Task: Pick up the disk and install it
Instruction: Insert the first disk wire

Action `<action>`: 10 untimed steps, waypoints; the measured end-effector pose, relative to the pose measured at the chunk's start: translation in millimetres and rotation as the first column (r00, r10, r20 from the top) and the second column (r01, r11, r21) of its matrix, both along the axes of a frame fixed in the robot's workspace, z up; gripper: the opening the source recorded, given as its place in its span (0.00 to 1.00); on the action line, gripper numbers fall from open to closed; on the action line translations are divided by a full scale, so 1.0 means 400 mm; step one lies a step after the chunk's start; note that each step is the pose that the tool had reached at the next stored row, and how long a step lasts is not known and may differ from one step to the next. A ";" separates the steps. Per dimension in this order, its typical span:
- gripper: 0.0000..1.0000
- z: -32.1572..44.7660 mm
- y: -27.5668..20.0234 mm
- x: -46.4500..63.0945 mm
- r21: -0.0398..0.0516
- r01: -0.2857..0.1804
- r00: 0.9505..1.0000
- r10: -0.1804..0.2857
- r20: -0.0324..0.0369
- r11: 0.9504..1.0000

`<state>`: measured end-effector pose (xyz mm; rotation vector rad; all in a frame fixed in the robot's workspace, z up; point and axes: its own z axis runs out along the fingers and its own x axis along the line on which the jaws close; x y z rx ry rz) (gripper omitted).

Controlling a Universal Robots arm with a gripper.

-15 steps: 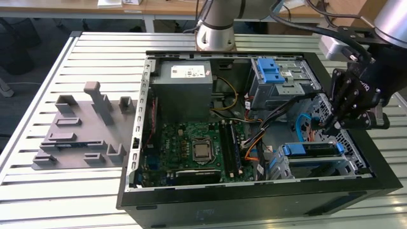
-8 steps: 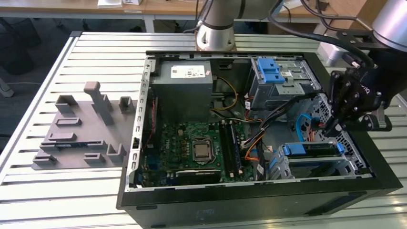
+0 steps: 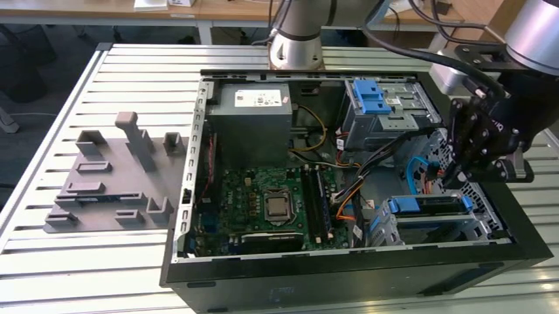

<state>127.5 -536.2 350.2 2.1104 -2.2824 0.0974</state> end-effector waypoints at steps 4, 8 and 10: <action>0.16 -0.003 -0.005 -0.003 0.006 -0.010 1.000 0.010 0.008 1.000; 0.16 -0.006 -0.005 -0.003 0.008 -0.054 0.998 0.054 0.012 0.998; 0.16 -0.008 -0.007 -0.004 0.015 -0.062 0.998 0.061 0.015 0.998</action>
